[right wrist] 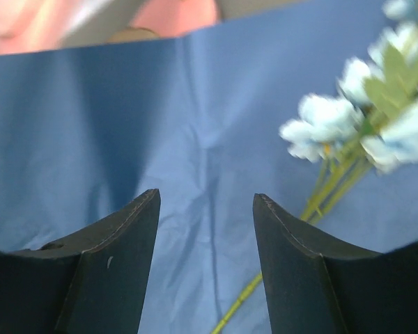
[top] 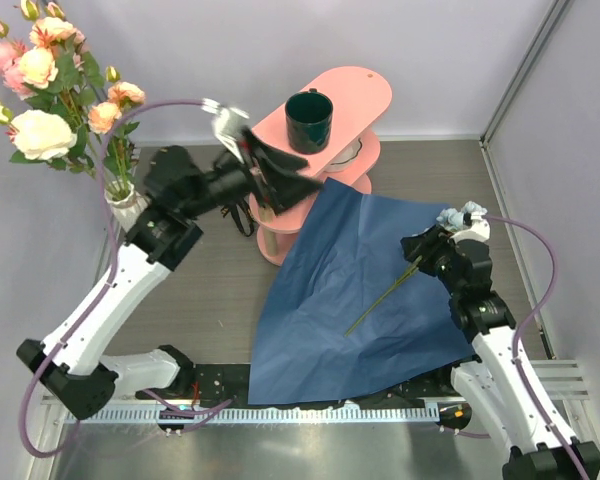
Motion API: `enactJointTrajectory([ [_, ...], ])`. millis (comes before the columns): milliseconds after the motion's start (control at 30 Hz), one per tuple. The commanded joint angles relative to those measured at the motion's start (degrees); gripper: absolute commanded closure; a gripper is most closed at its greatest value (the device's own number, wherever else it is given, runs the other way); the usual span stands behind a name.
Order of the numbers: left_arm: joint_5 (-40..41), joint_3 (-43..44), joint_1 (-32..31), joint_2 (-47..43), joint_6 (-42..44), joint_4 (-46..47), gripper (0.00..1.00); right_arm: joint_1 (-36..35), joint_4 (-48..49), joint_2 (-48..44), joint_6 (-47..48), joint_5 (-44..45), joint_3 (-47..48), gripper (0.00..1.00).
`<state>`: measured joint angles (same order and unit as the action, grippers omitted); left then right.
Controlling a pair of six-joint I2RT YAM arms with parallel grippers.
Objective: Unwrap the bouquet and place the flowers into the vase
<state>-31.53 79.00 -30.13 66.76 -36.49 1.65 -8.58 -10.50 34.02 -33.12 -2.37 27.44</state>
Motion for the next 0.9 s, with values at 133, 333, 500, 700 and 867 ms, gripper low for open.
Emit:
enactJointTrajectory([
  [133,1.8,0.5,-19.6,1.1,19.5,-8.8,0.15,-0.1,-9.9,13.2,-10.6,5.7,1.7,0.42],
  [333,8.4,-8.4,-27.3,-1.0,22.7,-8.7,0.15,-0.2,-6.6,16.8,-15.8,8.4,-0.8,0.48],
  [500,17.5,-8.4,-36.6,-2.1,27.4,-12.0,0.15,-0.1,-3.5,18.6,-19.5,12.4,-2.2,0.51],
  [700,28.9,-9.3,-45.0,-3.2,33.2,-14.2,0.14,-0.2,-1.6,22.1,-22.9,16.3,-2.7,0.53],
  [867,31.1,-9.6,-47.0,-3.1,33.9,-14.6,0.12,-0.2,1.7,25.8,-23.4,16.1,-3.8,0.57],
])
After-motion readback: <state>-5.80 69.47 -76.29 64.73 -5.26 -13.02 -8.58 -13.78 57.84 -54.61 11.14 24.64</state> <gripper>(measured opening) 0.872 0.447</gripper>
